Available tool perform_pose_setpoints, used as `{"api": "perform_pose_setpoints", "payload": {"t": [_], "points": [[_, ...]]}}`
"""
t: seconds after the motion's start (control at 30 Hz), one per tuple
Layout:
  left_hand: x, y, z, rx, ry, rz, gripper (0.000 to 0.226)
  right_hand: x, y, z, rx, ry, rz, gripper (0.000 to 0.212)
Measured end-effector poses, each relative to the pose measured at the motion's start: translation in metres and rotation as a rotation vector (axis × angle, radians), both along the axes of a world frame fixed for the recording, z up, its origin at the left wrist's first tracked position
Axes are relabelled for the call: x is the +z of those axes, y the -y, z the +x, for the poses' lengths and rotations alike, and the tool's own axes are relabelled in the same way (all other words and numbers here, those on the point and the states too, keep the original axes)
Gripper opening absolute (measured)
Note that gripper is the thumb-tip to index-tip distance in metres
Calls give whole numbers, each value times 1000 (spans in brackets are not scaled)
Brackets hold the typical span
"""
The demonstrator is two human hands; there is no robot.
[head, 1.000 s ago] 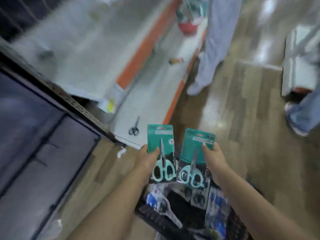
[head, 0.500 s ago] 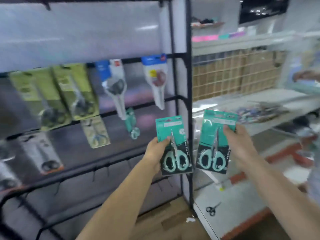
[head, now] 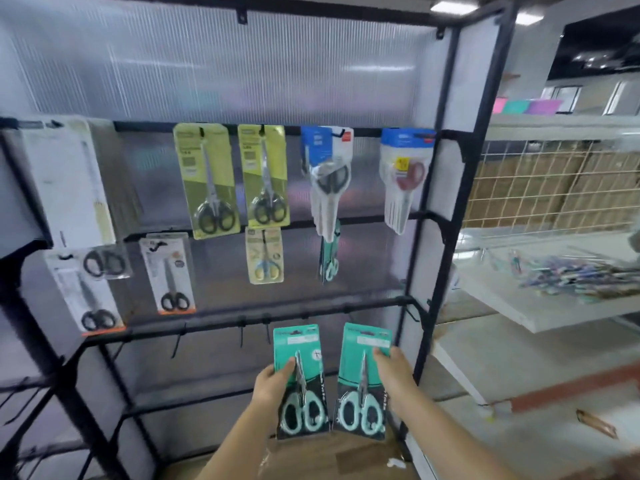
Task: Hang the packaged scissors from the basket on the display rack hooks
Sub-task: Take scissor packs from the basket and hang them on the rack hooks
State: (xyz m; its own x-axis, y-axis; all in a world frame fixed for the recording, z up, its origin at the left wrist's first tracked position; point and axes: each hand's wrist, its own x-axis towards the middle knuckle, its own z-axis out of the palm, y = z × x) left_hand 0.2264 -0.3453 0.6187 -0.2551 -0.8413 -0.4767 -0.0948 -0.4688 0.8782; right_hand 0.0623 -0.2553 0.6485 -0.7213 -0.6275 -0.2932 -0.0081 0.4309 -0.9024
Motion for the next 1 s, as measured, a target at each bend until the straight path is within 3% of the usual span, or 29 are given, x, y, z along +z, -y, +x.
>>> {"api": "perform_pose_setpoints", "payload": {"t": [0.53, 1.0], "points": [[67, 85, -45, -9, -73, -226, 31, 90, 91, -36, 75, -262, -217, 32], [34, 109, -88, 130, -30, -160, 22, 42, 141, -115, 216, -245, -198, 26]]}}
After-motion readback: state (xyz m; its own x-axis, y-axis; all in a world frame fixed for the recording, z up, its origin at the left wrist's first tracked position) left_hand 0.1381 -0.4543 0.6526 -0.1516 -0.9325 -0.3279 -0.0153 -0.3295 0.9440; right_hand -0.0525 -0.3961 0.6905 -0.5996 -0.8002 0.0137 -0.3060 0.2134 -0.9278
